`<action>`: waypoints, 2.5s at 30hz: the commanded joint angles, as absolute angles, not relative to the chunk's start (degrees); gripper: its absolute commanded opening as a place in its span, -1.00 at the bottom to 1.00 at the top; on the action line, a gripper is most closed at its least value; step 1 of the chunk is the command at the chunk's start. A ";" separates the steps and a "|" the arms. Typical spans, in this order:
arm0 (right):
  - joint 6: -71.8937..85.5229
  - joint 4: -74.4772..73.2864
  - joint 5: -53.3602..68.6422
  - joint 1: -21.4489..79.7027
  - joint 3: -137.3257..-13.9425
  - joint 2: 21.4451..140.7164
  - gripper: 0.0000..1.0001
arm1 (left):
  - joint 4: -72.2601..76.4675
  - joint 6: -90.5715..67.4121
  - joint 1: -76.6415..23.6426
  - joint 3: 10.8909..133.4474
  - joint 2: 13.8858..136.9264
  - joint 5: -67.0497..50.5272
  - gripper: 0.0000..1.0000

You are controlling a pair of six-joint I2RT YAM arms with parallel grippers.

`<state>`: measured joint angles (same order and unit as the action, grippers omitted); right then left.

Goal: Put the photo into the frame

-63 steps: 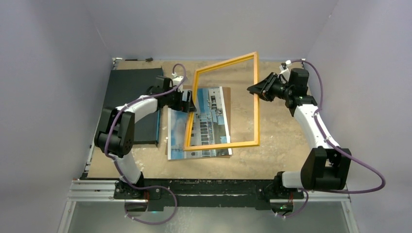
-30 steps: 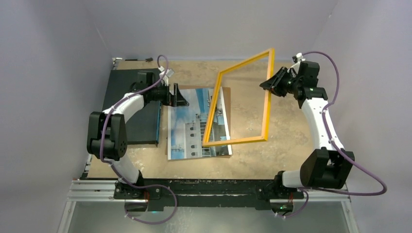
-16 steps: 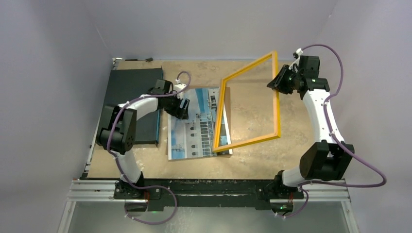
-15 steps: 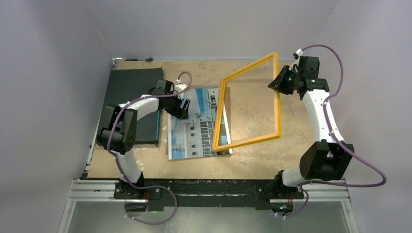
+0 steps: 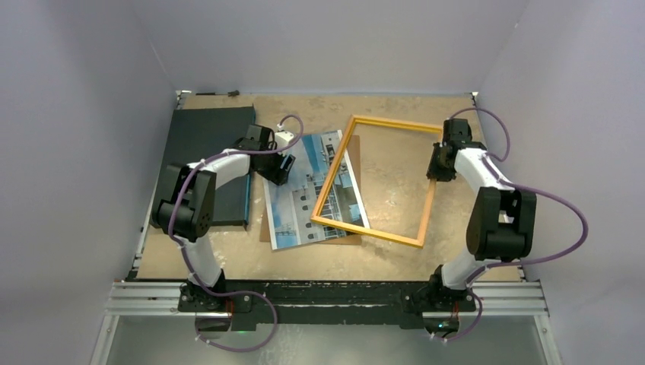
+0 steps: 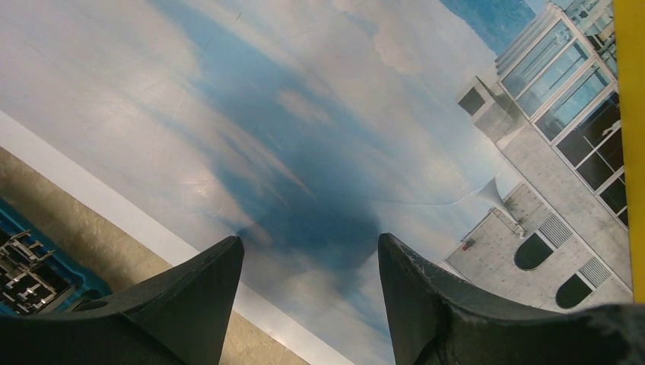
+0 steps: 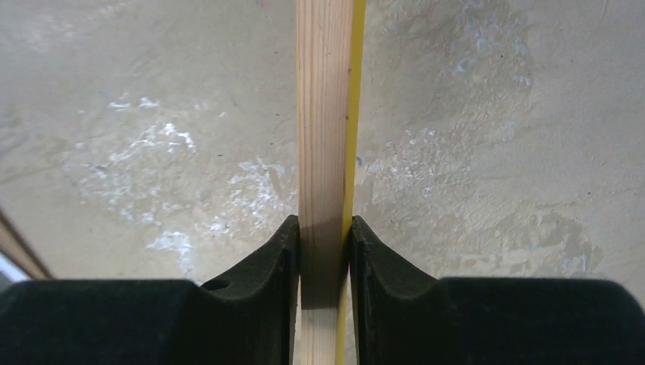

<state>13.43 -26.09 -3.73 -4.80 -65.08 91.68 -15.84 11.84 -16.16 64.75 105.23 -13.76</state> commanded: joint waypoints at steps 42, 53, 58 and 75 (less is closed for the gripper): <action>34.68 -23.19 -24.55 40.99 -97.74 120.02 0.43 | -16.30 17.16 -15.73 59.17 105.16 -6.16 0.23; 33.05 -20.33 -25.65 41.54 -90.19 120.27 0.17 | -17.09 17.96 -15.66 59.31 105.83 -4.46 0.25; 31.11 -19.58 -25.14 41.53 -87.03 118.85 0.18 | -17.33 17.94 -15.65 59.95 106.11 -4.50 0.25; 27.86 -15.75 -26.04 39.58 -67.96 105.65 -0.60 | -17.93 20.11 -15.67 62.84 108.57 -1.21 0.20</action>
